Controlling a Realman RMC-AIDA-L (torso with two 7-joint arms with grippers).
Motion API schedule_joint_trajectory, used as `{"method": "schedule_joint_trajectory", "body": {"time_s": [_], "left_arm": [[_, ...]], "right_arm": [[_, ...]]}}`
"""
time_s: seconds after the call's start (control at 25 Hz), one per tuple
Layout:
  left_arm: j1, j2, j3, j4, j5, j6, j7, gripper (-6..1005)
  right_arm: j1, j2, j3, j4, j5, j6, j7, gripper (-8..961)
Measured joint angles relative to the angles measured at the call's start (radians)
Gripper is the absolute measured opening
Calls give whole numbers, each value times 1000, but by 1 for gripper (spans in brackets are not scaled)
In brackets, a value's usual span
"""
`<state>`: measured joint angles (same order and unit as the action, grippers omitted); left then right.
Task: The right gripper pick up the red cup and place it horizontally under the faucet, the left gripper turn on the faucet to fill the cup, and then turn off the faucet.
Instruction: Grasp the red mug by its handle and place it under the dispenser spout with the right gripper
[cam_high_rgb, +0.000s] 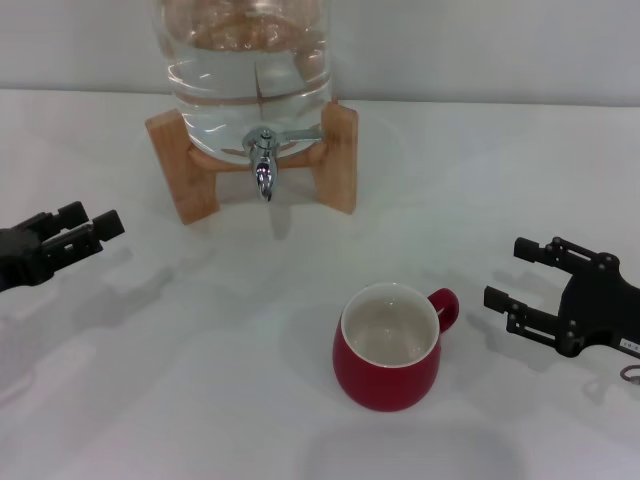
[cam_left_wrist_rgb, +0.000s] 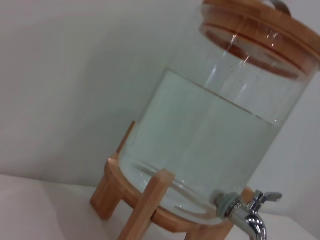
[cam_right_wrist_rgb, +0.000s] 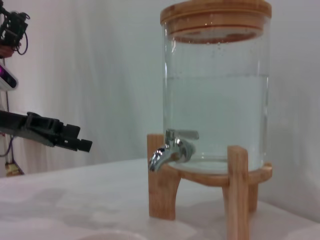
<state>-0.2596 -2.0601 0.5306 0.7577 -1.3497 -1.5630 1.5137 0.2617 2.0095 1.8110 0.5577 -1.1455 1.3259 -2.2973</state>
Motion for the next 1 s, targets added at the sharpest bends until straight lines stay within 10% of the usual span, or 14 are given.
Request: {"method": "schedule_joint_trajectory", "body": {"time_s": [1.0], "left_arm": [[-15, 1, 0, 5, 0, 5, -17, 848]], "right_arm": [[11, 3, -295, -24, 220, -216, -189, 643]]}}
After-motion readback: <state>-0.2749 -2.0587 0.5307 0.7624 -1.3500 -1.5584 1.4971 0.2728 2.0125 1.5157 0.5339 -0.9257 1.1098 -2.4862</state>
